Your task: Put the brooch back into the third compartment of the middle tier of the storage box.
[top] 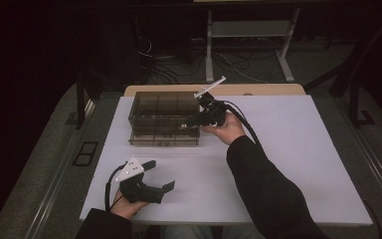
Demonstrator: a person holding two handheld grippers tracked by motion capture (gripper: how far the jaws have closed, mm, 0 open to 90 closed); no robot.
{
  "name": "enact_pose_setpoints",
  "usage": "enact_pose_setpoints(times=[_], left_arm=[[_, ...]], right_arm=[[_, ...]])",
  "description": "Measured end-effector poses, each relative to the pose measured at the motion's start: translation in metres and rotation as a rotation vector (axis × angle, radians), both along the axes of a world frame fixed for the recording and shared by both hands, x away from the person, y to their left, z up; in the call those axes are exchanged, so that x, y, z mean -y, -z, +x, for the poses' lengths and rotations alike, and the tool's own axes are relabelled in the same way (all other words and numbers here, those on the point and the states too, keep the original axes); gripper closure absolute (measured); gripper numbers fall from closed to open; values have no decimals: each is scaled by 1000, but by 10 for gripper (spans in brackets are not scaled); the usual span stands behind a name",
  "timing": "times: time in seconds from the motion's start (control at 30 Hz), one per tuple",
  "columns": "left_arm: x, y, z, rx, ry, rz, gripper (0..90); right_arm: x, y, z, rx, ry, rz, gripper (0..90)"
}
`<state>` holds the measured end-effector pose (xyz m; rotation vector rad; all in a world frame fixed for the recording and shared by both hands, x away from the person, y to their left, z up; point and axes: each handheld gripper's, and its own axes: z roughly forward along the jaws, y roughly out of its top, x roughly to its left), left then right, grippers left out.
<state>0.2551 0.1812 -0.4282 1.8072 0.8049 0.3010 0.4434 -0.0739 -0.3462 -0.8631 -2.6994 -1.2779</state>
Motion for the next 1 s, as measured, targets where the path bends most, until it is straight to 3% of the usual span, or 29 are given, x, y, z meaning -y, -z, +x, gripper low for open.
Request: enact_pose_setpoints(times=[1.0], left_arm=[[0,0,0,-3,8,-1,0]], right_arm=[[-15,25,8,-11,5,-20,798]])
